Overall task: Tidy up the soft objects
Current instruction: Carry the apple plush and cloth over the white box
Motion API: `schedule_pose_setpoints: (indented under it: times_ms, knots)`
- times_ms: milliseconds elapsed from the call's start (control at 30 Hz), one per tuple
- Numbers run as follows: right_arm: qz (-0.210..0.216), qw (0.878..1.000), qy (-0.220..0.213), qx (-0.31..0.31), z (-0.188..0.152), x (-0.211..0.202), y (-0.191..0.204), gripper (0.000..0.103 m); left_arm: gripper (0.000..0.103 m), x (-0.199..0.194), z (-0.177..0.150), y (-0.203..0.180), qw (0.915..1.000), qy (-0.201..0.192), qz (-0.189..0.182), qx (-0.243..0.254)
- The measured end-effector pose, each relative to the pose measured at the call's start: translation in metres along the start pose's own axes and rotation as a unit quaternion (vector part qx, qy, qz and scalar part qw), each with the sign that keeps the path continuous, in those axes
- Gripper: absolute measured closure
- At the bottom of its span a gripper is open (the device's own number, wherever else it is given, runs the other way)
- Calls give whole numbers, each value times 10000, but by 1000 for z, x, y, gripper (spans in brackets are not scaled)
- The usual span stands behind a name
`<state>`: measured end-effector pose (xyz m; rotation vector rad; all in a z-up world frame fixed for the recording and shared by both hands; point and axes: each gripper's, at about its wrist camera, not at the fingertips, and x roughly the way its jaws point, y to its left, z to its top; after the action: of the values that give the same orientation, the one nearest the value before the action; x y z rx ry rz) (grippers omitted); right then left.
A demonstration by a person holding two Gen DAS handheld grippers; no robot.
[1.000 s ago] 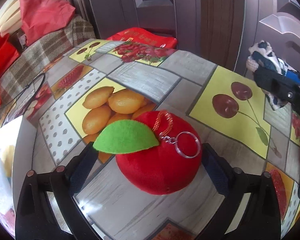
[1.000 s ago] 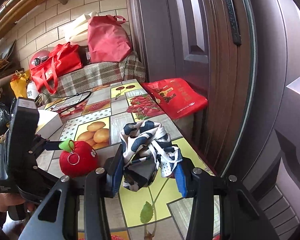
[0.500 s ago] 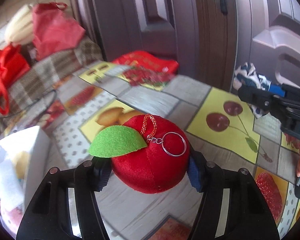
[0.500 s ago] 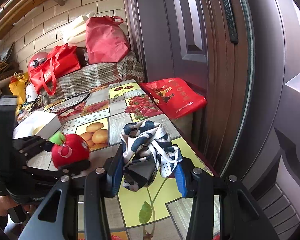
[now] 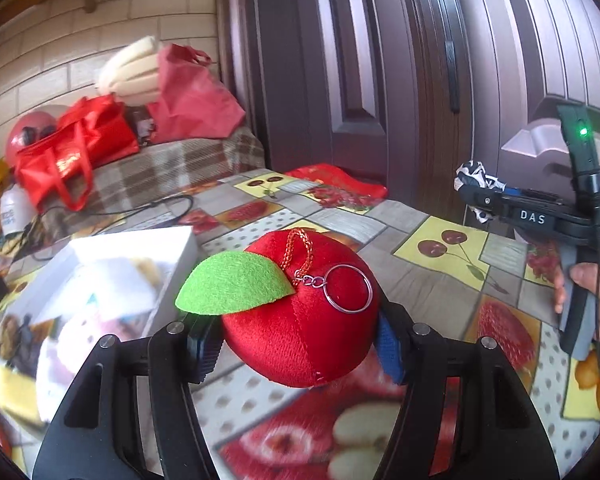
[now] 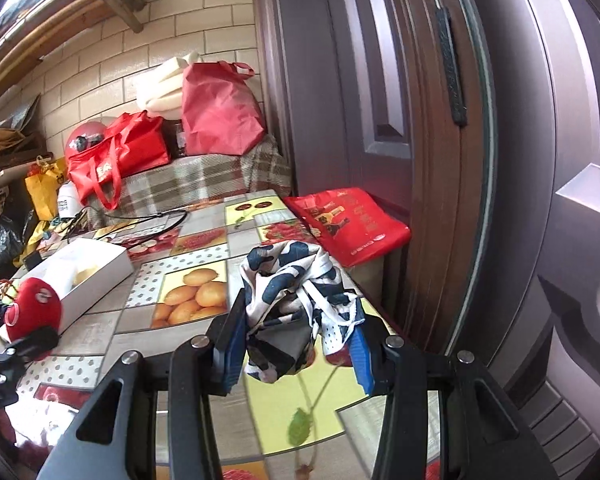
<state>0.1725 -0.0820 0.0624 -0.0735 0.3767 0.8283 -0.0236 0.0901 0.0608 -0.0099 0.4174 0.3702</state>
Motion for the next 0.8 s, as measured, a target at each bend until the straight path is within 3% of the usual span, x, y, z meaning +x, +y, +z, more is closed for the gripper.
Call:
schedule_pose_setpoints:
  times_ms: [400,800]
  knots:
    - [747,9970,181,-34,-8,-8,52,59,40,-65,-37,75,9968,60,563,-570]
    - [1375,9878,250,-691,-18,-14,127,59,39,-109,-61,129,9881,-185,1200,-942]
